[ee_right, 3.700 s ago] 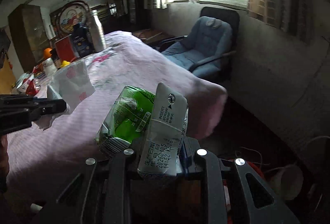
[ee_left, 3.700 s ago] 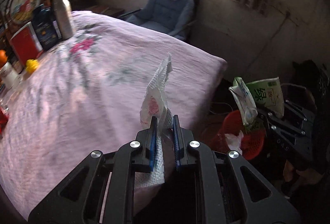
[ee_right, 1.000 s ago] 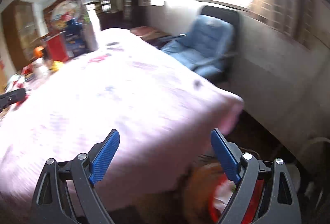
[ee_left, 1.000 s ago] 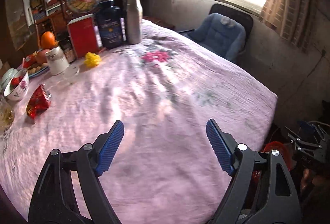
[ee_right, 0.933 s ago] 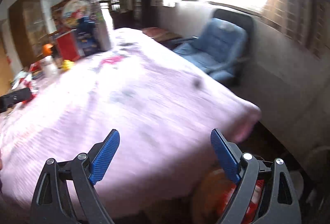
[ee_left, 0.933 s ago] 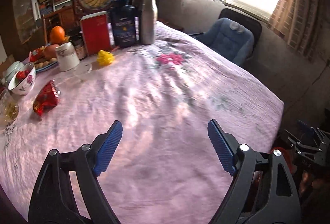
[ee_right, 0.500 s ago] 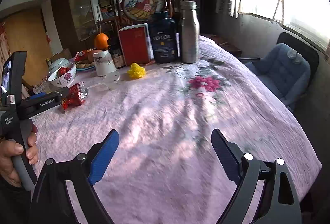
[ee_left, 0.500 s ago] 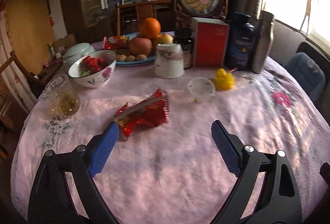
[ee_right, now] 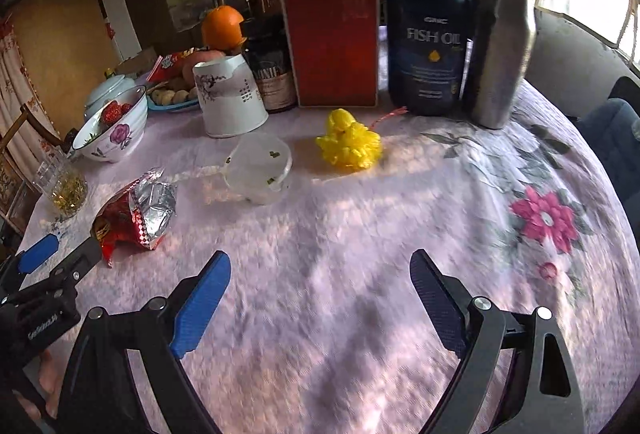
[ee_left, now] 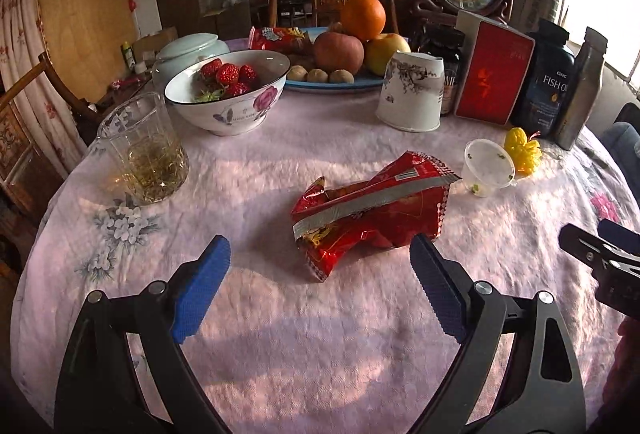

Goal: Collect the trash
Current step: 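Grasp the clear plastic cup with the right tool while the left tool approaches the red snack bag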

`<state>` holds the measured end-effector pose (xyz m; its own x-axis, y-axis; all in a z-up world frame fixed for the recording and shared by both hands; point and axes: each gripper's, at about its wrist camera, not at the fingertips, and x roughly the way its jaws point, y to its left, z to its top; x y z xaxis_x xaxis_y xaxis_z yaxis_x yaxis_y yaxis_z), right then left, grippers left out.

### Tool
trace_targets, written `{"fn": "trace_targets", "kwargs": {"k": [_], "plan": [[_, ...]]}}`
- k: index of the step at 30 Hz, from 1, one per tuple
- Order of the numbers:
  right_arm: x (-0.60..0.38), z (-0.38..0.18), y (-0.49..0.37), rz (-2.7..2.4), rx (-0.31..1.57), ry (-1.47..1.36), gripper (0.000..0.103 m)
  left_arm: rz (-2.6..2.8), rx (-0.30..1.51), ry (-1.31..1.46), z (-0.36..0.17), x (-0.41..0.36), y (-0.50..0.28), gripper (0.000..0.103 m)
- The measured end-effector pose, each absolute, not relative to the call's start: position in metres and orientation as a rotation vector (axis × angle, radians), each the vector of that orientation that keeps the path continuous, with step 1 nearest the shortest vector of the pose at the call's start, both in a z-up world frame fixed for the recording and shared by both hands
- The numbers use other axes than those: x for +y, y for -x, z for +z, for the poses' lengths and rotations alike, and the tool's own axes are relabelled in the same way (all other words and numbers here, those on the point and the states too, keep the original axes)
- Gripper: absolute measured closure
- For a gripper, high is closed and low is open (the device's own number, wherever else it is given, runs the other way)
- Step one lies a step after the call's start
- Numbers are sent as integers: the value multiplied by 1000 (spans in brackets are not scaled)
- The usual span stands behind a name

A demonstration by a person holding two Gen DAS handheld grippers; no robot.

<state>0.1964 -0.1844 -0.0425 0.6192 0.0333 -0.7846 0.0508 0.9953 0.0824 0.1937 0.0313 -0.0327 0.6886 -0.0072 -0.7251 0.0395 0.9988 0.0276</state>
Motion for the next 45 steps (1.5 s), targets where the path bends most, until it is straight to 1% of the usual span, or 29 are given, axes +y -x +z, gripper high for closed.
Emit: {"fn": "trace_targets", "kwargs": {"k": [5, 13, 18, 19, 21, 22, 29, 33, 36, 40, 45], "plan": [[-158, -51, -225, 20, 915, -8, 13, -41, 865, 52, -37, 44, -197, 15], [-136, -69, -266, 8, 945, 85, 13, 6, 888, 68, -48, 50, -206, 15], [-126, -69, -285, -17, 907, 123, 15, -6, 917, 119, -54, 55, -212, 15], [-124, -69, -287, -22, 903, 135, 17, -7, 918, 123, -55, 55, -212, 15], [-121, -69, -289, -9, 922, 153, 46, -6, 916, 118, -56, 54, -212, 15], [-122, -68, -288, -14, 927, 142, 47, -2, 916, 111, -56, 53, -212, 15], [-144, -44, -232, 37, 877, 27, 47, -9, 904, 105, -54, 51, -210, 15], [-162, -42, -192, 15, 896, -59, 47, -20, 889, 63, -55, 44, -209, 15], [-165, -41, -169, 5, 863, -69, 47, -25, 897, 52, -56, 41, -208, 15], [-167, -50, -161, 17, 853, -71, 47, -17, 868, 38, -53, 39, -203, 15], [-172, -47, -160, 39, 828, -30, 47, 11, 853, -29, -56, 31, -201, 15]]}}
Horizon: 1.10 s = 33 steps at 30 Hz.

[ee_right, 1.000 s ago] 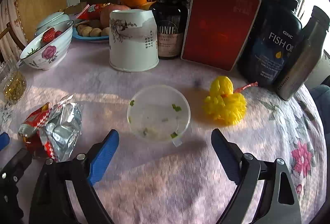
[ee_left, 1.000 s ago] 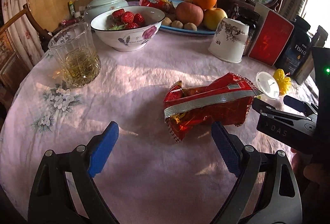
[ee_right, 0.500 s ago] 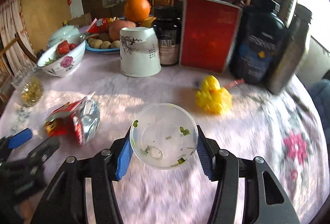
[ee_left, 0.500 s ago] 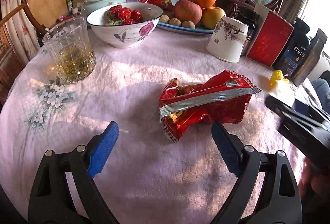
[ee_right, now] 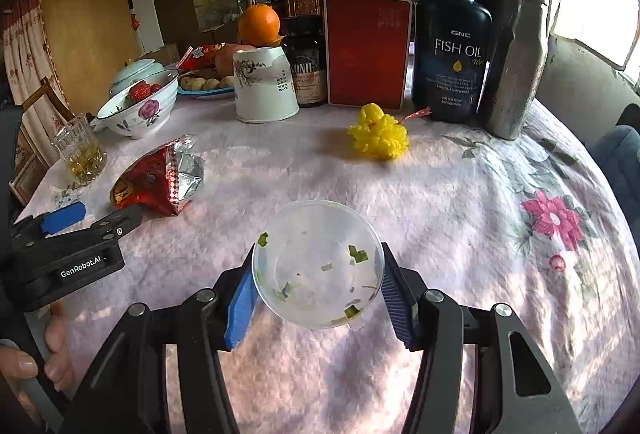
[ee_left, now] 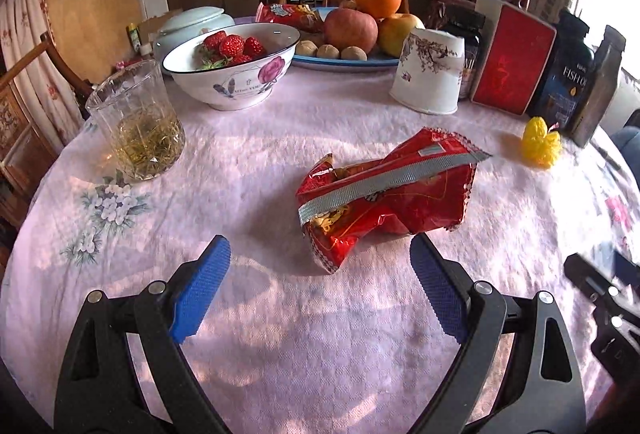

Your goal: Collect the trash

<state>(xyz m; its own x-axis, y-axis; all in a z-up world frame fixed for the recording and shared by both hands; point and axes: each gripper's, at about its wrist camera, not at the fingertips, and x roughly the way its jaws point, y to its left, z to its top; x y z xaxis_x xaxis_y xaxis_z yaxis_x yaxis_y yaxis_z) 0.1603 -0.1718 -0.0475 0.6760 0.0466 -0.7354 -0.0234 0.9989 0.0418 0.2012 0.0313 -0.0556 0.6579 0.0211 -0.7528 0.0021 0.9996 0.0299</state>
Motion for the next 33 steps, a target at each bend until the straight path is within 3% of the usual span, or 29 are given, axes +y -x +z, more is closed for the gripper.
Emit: {"fn": "trace_targets", "kwargs": {"k": [11, 21, 27, 33], "plan": [[-185, -43, -159, 70, 827, -100, 47, -37, 866, -243, -58, 0, -221, 15], [-183, -49, -162, 76, 854, -114, 47, -151, 871, -264, -61, 3, -244, 15], [-181, -49, -162, 88, 855, -110, 47, -247, 884, -295, -61, -3, -251, 25], [-185, -52, -165, 81, 871, -125, 47, -293, 908, -254, -65, -22, -246, 27]]}}
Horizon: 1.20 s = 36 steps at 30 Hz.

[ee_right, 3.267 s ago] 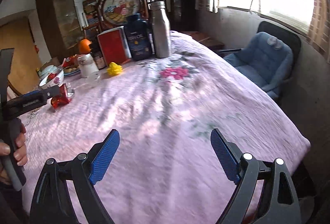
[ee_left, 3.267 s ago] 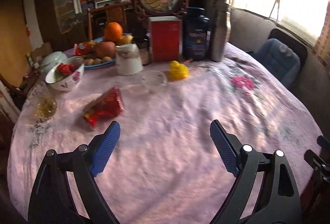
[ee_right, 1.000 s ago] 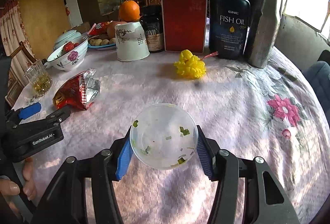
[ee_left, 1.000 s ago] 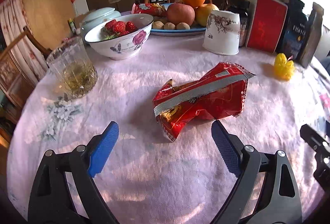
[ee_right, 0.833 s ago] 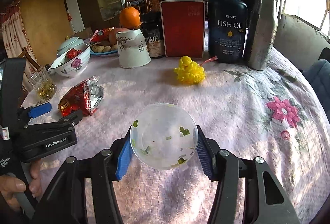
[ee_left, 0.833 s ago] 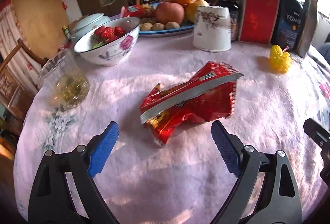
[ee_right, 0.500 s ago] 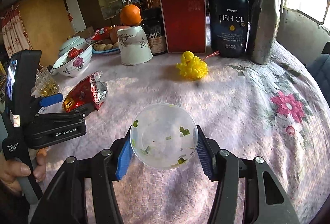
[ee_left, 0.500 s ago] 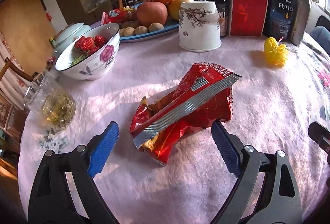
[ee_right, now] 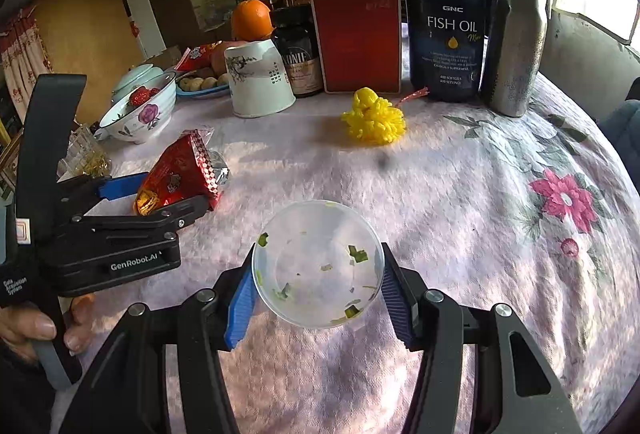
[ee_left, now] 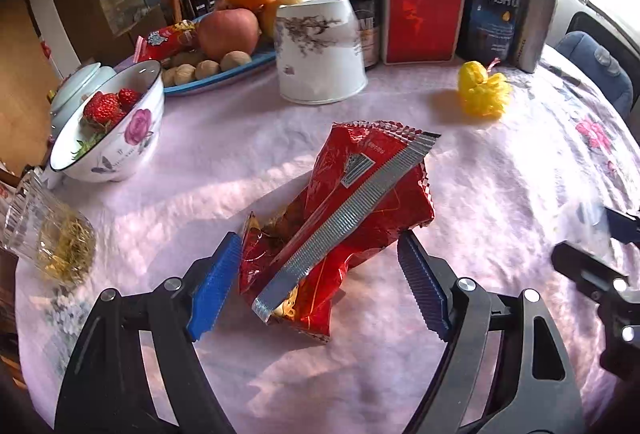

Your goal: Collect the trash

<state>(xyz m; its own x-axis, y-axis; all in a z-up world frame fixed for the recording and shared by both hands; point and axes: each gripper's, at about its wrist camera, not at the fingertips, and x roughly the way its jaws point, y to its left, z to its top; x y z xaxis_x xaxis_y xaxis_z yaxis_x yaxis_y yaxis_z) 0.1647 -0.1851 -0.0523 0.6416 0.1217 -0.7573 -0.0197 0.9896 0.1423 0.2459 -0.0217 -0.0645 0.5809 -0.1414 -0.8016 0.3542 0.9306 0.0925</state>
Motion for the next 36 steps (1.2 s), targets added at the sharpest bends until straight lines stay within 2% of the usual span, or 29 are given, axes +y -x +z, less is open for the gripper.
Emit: {"fn": "trace_targets", "kwargs": {"k": [3, 6, 7, 13, 15, 20, 23, 26, 27, 31, 36], "plan": [[-184, -51, -164, 84, 866, -120, 47, -257, 895, -303, -66, -33, -238, 39], [-184, -50, -163, 86, 862, -119, 46, -245, 900, -296, -64, -36, -232, 45], [-184, -50, -163, 85, 861, -118, 46, -243, 904, -292, -63, -36, -232, 50], [-185, -48, -161, 82, 854, -118, 46, -183, 923, -250, -56, -30, -228, 64], [-185, -48, -161, 83, 853, -118, 46, -155, 930, -226, -53, -25, -226, 67], [-183, -47, -161, 89, 851, -113, 47, -25, 945, -200, -49, -14, -220, 68], [-182, -48, -162, 95, 856, -107, 47, 9, 986, -127, -51, -4, -215, 62], [-180, -50, -163, 92, 860, -93, 46, -26, 1038, -97, -55, -4, -210, 37], [-180, -50, -163, 92, 861, -88, 46, -35, 1040, -110, -56, -6, -208, 25], [-176, -50, -162, 93, 848, -59, 45, -87, 997, -193, -47, -14, -199, 9], [-172, -52, -164, 99, 859, -33, 37, -73, 932, -300, -41, -7, -195, 9]]}}
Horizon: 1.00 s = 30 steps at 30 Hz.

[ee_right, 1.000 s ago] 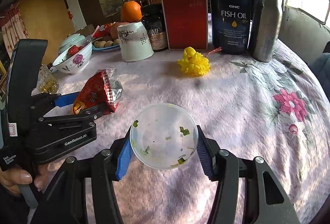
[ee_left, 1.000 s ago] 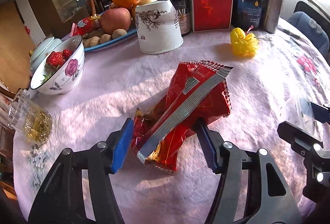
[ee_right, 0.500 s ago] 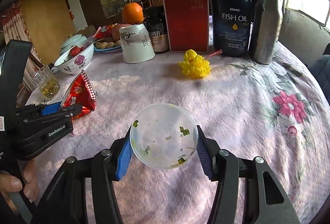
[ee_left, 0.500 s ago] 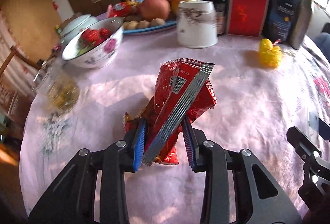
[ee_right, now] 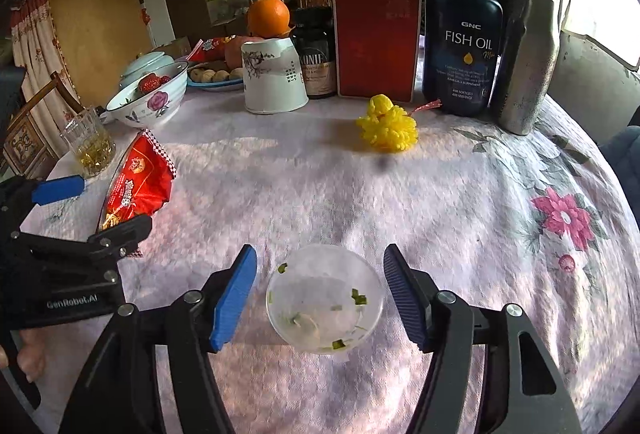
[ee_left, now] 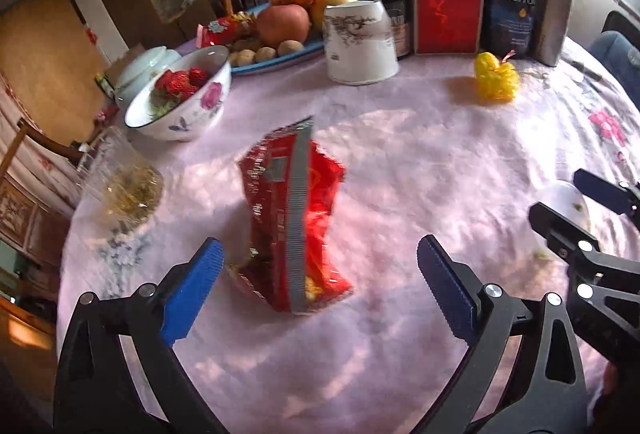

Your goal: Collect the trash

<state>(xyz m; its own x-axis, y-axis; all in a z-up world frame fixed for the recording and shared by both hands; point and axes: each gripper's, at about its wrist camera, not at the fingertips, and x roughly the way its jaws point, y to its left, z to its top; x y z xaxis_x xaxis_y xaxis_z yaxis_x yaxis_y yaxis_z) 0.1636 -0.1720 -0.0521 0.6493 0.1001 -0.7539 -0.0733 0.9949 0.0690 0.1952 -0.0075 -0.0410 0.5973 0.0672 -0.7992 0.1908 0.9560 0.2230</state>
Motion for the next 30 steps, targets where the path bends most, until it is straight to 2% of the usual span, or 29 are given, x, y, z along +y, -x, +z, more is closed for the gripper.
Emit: {"fn": "trace_targets", "kwargs": {"k": [4, 9, 11, 12, 13, 16, 23, 25, 29, 30], "plan": [[-166, -54, -163, 107, 869, 4, 34, -54, 968, -265, -49, 5, -211, 9], [-169, -51, -161, 112, 863, 3, 25, -59, 981, -238, -61, 6, -223, 10], [-174, -48, -160, 109, 852, -12, 19, -62, 978, -214, -65, 6, -225, 22], [-176, -47, -159, 105, 848, -13, 17, -69, 990, -203, -67, 6, -227, 45], [-177, -46, -159, 104, 844, -10, 17, -72, 1002, -199, -70, 4, -228, 57], [-173, -47, -158, 107, 851, 17, 17, -49, 979, -177, -67, 7, -225, 65], [-157, -58, -158, 74, 892, 143, 17, -48, 939, -103, -46, 11, -208, 65], [-155, -61, -159, 73, 903, 160, 20, -40, 908, -104, -43, 10, -203, 65], [-154, -67, -161, 73, 936, 163, 46, -58, 921, -116, -48, 7, -201, 65], [-154, -67, -160, 66, 934, 167, 46, -60, 922, -113, -48, 9, -202, 65]]}}
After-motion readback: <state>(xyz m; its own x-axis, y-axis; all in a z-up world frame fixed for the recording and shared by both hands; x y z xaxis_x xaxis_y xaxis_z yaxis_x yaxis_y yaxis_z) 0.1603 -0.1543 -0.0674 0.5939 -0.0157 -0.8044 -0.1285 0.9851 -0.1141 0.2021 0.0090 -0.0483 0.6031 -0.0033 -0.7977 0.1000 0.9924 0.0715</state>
